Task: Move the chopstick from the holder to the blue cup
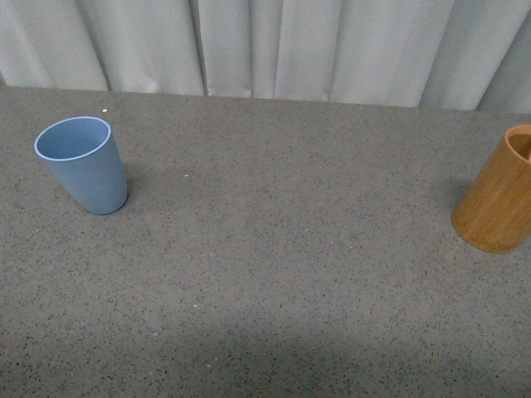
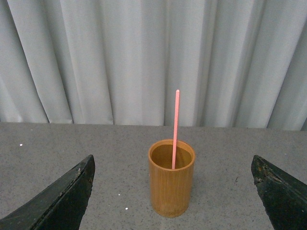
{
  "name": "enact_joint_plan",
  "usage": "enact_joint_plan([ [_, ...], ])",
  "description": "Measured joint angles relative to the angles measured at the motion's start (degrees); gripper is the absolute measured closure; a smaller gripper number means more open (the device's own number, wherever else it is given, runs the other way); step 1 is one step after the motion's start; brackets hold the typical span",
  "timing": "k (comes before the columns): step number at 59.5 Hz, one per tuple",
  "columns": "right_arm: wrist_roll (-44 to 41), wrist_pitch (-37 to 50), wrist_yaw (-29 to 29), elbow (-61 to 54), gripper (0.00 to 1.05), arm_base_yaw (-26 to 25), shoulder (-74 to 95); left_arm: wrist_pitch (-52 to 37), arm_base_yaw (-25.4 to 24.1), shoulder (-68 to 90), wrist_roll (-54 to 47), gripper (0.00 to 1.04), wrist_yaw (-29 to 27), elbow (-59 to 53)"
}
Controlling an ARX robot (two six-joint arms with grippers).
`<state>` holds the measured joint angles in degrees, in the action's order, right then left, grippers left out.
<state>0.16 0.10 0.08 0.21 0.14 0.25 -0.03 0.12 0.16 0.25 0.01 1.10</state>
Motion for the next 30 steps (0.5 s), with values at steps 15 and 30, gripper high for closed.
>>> enact_joint_plan([
  [15,0.00,0.00,0.00,0.00,0.10,0.00,0.00,0.00,0.00,0.00,0.00,0.07,0.00,0.00],
  [30,0.00,0.00,0.00,0.00,0.10,0.00,0.00,0.00,0.00,0.00,0.00,0.07,0.00,0.00],
])
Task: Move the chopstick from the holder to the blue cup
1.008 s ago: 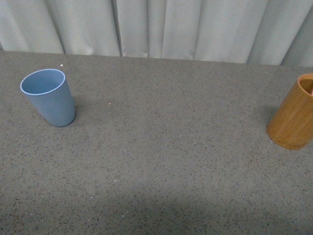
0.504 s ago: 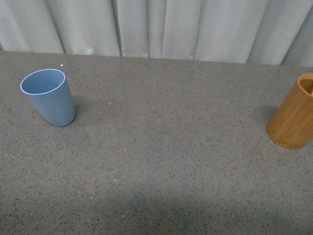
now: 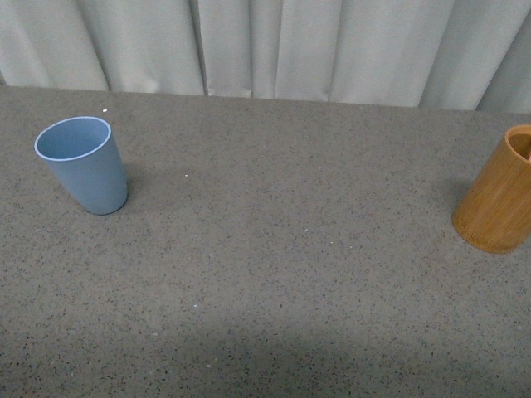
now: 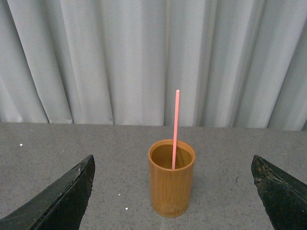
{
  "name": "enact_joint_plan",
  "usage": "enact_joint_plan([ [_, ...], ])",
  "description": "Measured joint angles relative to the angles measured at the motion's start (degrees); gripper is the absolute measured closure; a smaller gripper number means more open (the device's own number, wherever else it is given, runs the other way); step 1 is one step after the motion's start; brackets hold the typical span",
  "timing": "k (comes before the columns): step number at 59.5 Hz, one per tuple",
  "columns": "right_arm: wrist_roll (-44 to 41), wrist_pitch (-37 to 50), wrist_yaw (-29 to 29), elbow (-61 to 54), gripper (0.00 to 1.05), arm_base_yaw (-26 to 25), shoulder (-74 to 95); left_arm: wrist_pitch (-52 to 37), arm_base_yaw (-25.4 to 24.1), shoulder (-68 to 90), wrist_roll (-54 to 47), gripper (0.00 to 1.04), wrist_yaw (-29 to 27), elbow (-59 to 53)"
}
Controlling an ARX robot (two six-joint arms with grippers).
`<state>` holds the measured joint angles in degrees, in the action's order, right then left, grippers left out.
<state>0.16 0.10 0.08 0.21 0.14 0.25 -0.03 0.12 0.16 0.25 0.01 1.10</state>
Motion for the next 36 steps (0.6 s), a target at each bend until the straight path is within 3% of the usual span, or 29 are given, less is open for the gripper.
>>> enact_joint_plan([
  [36,0.00,0.00,0.00,0.00,0.10,0.00,0.00,0.00,0.00,0.00,0.00,0.07,0.00,0.00],
])
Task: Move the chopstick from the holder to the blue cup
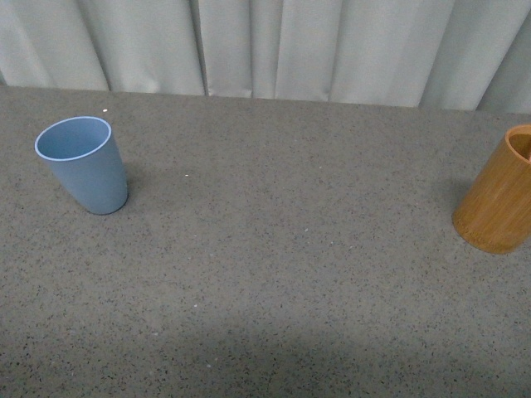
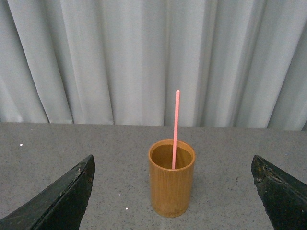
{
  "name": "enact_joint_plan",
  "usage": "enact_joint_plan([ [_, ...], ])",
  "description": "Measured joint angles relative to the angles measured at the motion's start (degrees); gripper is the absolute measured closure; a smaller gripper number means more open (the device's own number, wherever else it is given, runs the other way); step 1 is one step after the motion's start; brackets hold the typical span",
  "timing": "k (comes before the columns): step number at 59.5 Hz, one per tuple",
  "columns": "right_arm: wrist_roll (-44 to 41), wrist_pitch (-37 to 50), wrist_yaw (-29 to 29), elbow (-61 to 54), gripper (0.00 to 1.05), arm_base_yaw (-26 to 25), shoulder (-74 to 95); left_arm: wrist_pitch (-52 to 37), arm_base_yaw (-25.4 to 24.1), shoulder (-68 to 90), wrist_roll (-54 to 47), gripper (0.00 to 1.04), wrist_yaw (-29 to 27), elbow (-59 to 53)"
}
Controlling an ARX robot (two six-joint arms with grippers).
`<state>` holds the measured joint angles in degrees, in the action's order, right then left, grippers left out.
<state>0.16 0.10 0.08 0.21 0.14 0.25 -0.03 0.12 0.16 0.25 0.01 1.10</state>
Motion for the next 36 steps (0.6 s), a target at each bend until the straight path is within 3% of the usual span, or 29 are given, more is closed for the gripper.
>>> enact_joint_plan([
  [36,0.00,0.00,0.00,0.00,0.10,0.00,0.00,0.00,0.00,0.00,0.00,0.07,0.00,0.00],
])
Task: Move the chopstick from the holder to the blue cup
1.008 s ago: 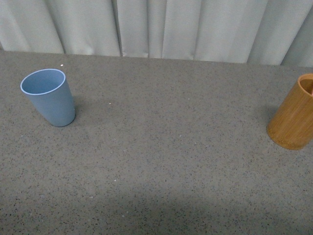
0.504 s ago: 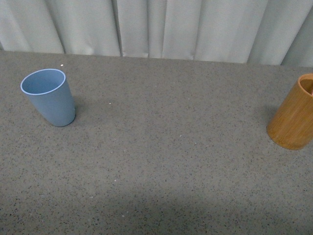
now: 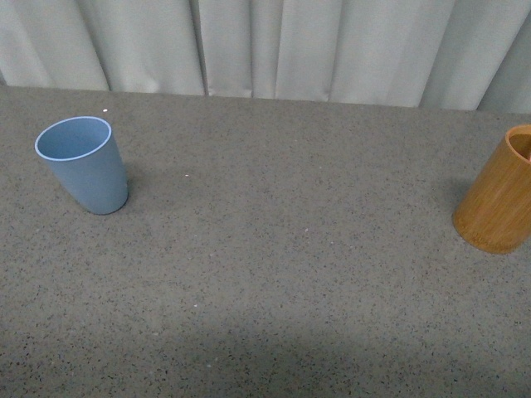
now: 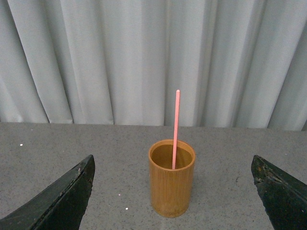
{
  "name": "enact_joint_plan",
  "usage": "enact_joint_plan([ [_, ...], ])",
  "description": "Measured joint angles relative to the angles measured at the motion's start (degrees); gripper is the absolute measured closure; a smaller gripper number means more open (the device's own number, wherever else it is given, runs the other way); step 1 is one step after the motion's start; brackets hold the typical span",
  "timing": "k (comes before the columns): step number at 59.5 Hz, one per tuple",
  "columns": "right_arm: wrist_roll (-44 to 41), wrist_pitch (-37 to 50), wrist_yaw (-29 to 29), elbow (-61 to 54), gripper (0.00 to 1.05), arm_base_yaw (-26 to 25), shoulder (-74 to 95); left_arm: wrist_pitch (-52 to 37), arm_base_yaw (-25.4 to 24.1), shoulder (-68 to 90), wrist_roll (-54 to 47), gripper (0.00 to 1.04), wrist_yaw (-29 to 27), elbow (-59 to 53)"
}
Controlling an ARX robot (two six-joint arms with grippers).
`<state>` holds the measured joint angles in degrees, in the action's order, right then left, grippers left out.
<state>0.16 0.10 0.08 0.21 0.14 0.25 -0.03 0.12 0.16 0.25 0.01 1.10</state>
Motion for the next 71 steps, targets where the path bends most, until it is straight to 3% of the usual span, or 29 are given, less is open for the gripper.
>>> enact_joint_plan([
  [66,0.00,0.00,0.00,0.00,0.10,0.00,0.00,0.00,0.00,0.00,0.00,0.07,0.00,0.00],
  [68,0.00,0.00,0.00,0.00,0.10,0.00,0.00,1.51,-1.11,0.94,1.01,0.07,3.65,0.44],
  [71,0.00,0.00,-0.02,0.00,0.10,-0.02,0.00,9.38,-8.31,8.98,7.13,0.07,23.12,3.48],
])
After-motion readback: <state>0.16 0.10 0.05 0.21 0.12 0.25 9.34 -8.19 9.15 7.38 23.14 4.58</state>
